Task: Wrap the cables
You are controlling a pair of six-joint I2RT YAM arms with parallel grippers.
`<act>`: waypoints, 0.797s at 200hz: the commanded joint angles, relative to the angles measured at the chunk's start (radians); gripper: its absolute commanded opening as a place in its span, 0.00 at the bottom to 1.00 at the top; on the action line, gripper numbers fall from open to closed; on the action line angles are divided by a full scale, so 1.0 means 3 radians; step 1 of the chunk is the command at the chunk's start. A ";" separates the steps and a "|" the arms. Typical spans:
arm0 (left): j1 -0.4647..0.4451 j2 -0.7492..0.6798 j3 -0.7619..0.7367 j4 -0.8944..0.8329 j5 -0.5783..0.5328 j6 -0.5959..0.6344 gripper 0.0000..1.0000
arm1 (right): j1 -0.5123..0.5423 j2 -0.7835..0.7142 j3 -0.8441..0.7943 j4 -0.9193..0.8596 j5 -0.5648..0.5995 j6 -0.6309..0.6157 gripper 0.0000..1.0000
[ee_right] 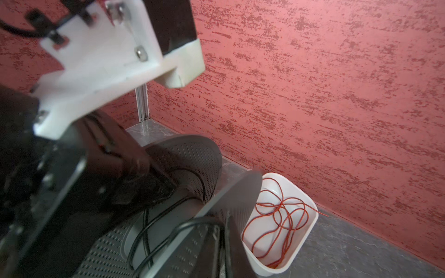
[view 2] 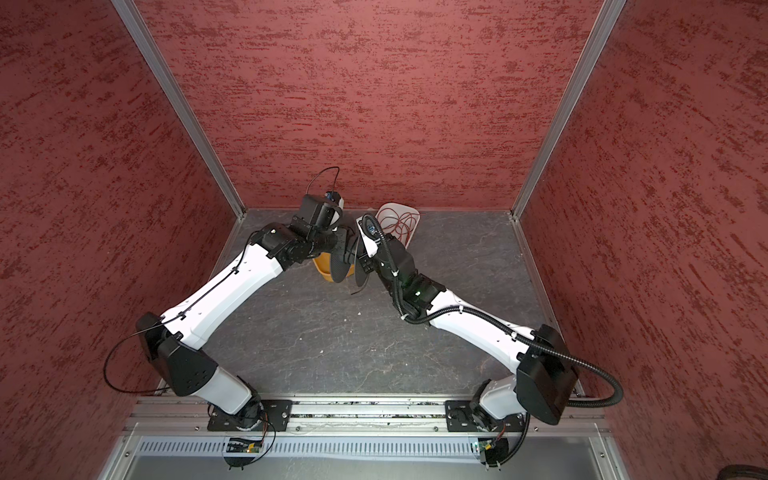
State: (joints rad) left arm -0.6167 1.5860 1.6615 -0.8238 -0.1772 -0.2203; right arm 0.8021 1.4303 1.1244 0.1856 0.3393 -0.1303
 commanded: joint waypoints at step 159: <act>0.0234 -0.0610 -0.0124 0.0567 0.1445 -0.0124 0.00 | -0.1250 0.0095 -0.0842 0.0534 -0.2021 0.0712 0.24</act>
State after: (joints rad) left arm -0.5716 1.4559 1.6367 -0.7956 0.1268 -0.2073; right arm 0.4442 1.4811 0.9470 0.2283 -0.1528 0.0628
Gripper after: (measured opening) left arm 0.089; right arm 0.218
